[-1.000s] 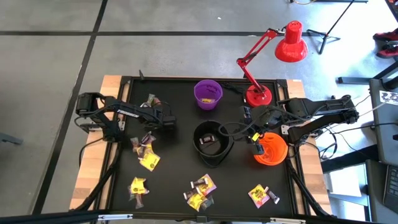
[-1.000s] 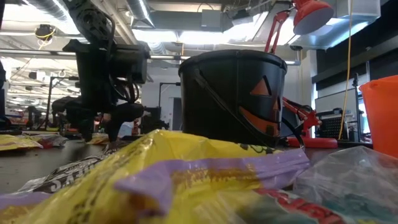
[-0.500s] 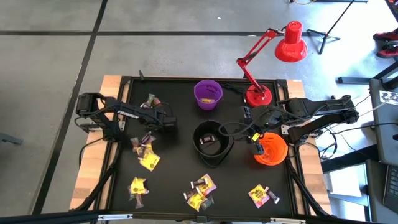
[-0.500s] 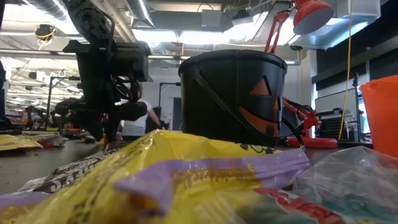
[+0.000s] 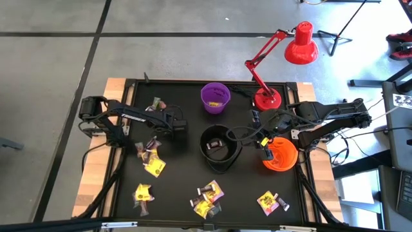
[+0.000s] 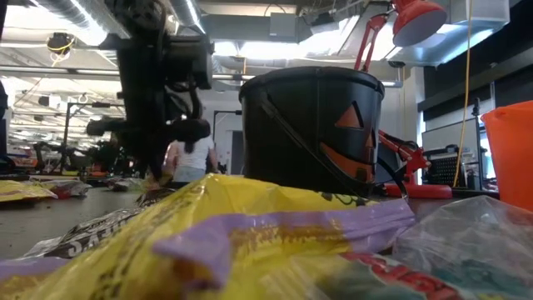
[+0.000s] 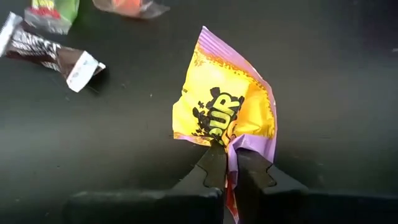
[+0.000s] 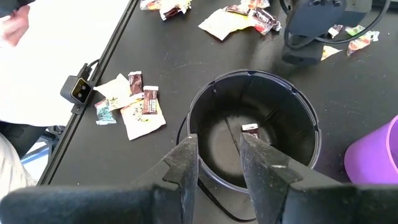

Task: Sort candy
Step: Put the yellow candy into the purple bucket

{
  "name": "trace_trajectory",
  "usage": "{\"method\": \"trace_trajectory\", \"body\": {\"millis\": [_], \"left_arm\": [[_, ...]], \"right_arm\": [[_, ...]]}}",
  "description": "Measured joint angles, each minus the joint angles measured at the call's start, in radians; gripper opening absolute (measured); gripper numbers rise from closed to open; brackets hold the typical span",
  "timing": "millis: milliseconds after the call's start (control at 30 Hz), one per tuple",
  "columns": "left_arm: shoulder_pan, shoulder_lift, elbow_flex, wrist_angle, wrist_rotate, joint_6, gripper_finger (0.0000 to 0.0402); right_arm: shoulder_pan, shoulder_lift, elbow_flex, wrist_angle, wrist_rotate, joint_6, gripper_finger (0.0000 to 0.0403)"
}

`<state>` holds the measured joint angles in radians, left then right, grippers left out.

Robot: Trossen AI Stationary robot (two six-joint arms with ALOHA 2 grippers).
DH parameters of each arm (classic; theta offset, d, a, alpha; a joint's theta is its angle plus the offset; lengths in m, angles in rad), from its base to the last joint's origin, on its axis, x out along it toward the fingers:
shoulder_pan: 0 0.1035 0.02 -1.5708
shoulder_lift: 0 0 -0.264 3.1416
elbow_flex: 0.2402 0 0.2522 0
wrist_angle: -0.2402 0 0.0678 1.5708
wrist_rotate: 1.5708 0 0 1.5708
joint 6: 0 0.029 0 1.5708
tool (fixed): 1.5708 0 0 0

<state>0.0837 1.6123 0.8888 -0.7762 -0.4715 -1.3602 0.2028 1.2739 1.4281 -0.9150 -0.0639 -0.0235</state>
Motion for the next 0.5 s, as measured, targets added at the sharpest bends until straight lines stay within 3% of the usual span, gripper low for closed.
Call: {"method": "trace_trajectory", "body": {"millis": [267,500], "left_arm": [[0.000,-0.001,0.159,-0.129,-0.046,0.046,0.0001],[0.000,-0.002,0.268,-0.110,-0.150,0.161,0.0000]], "right_arm": [[0.000,0.000,0.000,0.000,0.000,0.000,0.0117],[0.000,0.000,0.000,0.000,0.000,0.000,0.0117]]}}
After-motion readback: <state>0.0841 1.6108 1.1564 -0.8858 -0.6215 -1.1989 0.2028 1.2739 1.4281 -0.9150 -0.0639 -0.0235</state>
